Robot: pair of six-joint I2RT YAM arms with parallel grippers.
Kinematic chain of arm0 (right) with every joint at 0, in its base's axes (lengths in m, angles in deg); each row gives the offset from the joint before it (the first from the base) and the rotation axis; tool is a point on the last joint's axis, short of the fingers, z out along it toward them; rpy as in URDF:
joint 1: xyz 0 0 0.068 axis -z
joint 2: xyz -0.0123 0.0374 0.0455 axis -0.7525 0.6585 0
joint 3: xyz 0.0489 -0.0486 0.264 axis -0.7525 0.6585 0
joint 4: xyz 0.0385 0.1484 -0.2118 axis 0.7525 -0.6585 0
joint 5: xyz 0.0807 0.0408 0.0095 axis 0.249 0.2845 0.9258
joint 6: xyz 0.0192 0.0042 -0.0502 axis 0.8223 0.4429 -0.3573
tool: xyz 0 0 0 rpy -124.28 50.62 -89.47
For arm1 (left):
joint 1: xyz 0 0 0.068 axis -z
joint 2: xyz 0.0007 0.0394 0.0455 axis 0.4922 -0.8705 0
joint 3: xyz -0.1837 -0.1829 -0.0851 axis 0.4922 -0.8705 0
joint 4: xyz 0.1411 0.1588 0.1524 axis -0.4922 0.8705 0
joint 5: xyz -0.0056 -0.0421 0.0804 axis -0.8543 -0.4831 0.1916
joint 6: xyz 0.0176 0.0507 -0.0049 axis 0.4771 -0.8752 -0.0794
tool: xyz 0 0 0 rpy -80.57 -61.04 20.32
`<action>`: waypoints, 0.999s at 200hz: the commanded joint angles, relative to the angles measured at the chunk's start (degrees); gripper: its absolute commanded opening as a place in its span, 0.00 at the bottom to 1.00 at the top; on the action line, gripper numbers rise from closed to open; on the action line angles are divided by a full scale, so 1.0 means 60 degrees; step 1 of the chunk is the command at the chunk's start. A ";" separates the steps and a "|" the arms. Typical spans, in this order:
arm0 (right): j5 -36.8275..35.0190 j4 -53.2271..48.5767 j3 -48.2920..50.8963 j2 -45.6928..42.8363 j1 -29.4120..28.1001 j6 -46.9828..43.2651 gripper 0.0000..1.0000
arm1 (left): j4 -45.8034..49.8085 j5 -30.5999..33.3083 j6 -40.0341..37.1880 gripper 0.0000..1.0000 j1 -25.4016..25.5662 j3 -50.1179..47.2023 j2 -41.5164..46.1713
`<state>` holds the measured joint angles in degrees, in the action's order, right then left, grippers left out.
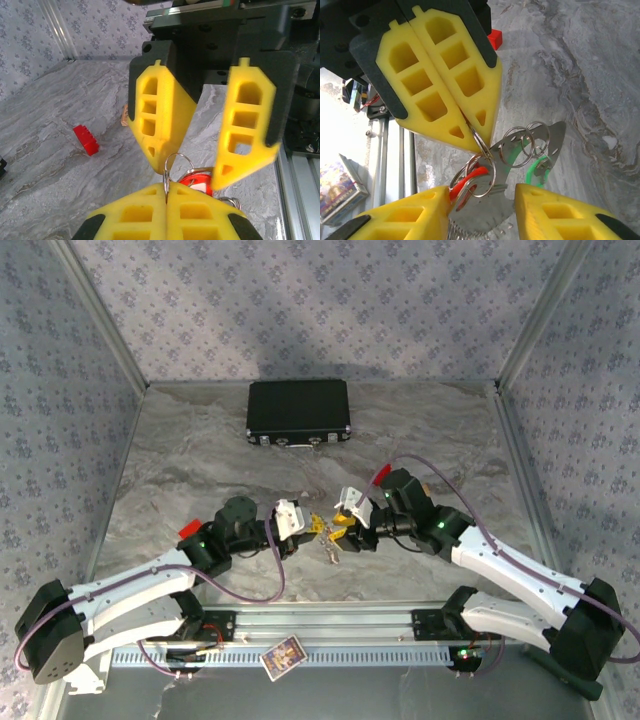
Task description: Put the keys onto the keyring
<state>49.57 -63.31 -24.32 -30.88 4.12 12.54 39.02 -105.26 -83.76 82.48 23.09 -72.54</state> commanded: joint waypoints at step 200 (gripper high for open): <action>-0.0325 -0.0829 -0.0106 -0.0148 0.0048 -0.0916 0.34 | -0.0800 -0.0923 0.0025 0.00 0.0044 -0.0043 0.0028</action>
<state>46.93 -66.61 -25.07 -28.34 3.75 7.60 38.56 -108.63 -83.76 82.48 22.83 -72.92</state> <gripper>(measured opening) 0.300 0.045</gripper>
